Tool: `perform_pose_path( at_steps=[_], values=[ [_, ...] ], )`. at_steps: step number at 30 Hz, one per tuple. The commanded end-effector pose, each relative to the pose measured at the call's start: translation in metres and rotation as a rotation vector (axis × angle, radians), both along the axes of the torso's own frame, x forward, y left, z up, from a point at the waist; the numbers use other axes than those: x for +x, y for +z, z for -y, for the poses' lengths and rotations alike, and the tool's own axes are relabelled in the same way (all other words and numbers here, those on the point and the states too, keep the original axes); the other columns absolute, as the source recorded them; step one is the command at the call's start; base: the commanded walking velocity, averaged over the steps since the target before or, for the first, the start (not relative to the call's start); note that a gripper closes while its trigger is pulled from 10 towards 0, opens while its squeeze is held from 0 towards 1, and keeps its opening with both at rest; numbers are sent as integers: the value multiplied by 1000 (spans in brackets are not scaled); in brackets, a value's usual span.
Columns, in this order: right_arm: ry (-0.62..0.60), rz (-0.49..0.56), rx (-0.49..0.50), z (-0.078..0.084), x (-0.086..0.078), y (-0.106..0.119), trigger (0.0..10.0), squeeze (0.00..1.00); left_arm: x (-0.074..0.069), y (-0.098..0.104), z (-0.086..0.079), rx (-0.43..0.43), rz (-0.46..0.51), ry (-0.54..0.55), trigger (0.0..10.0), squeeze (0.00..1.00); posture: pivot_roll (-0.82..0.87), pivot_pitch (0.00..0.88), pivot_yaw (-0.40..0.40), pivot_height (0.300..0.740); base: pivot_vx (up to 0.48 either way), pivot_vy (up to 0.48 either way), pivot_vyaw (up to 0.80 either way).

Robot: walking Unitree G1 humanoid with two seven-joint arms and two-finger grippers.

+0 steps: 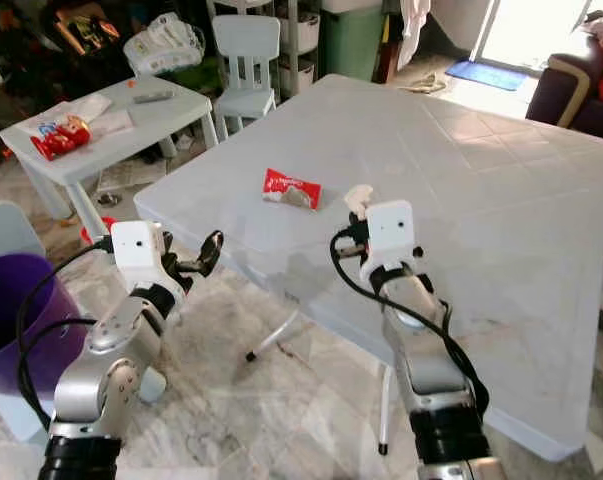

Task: Picking trash to rubbish bin

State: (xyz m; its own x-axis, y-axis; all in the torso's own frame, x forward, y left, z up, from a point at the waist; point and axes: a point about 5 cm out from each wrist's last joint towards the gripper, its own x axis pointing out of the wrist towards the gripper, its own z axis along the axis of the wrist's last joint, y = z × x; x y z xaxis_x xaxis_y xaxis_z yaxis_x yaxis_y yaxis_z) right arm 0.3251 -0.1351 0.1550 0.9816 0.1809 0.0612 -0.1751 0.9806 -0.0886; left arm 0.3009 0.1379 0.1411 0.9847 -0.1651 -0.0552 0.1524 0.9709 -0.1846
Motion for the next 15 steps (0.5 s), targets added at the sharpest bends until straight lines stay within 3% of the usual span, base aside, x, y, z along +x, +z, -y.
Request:
perform_pose_path(
  at_steps=[1, 5, 15],
  values=[
    [-31, 16, 3, 7, 1, 5, 0, 0, 0, -1, 1, 12, -3, -11, 10000, 0, 28, 24, 24, 740, 0, 0, -800],
    [-42, 20, 8, 9, 3, 6, 0, 0, 1, 0, 2, 6, 0, -12, 10000, 0, 31, 21, 27, 740, 0, 0, -800],
    [-24, 66, 10, 2, 4, 14, 0, 0, 6, 8, -3, 9, 29, -8, 10000, 0, 37, 16, 38, 740, 0, 0, 0]
  ],
)
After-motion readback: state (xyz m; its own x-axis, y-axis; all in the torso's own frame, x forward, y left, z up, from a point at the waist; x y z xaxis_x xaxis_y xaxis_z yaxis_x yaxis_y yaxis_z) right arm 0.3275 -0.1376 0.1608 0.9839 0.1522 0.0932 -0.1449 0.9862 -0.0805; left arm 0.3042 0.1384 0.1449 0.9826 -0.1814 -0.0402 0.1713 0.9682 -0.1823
